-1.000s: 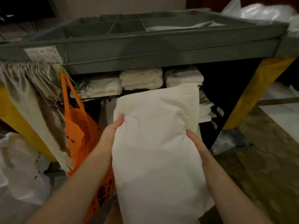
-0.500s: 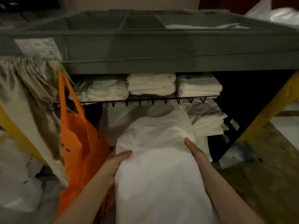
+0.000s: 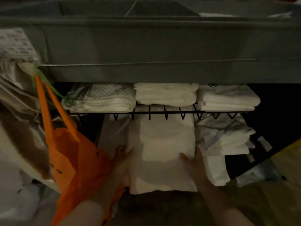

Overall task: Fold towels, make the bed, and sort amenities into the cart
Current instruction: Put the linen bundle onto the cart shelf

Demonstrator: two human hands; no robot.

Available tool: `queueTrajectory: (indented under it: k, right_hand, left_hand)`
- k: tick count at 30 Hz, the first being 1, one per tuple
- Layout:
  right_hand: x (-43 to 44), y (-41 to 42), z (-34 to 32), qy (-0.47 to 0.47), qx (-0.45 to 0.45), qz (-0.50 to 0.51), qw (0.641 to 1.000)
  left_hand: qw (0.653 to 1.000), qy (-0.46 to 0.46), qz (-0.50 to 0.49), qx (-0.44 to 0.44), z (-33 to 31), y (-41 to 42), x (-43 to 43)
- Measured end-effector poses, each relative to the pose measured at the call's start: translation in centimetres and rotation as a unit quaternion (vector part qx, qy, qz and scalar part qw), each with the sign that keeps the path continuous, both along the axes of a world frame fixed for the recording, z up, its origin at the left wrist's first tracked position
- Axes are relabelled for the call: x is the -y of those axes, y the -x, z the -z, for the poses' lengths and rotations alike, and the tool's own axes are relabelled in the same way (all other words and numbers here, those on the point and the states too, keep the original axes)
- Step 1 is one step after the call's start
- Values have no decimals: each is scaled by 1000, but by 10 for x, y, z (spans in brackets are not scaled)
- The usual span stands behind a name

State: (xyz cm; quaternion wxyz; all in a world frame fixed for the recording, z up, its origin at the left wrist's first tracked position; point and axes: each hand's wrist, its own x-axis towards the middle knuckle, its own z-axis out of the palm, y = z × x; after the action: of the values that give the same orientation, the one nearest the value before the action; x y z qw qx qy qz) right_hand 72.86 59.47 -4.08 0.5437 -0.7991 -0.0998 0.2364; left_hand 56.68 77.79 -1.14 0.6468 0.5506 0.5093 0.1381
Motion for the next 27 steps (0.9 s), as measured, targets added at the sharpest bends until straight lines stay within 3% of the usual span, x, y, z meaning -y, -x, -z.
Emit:
queueTrajectory:
  k: [4, 7, 10, 12, 16, 19, 22, 27]
  right_hand:
    - [5, 7, 1, 7, -38, -3, 999]
    - [8, -1, -11, -26, -153, 15, 988]
    - [14, -3, -31, -40, -259, -58, 963]
    - [17, -2, -38, 6, -236, -107, 966]
    - [19, 4, -44, 40, -124, -111, 985]
    - [23, 15, -56, -65, -199, -127, 969]
    - [26, 27, -60, -111, -295, -120, 941]
    - [-20, -10, -80, -105, -198, -47, 973]
  left_hand:
    - [999, -10, -9, -32, 16, 10, 10]
    - [999, 31, -4, 23, 15, 14, 16]
    - [999, 32, 28, 24, 17, 27, 25]
    - [997, 47, 53, 12, 15, 36, 31]
    - [995, 67, 65, 26, 12, 49, 32]
    - [990, 105, 47, 84, 4, 49, 26]
    - [977, 158, 35, 137, -8, 43, 24]
    - [978, 114, 36, 169, -49, 5, -9]
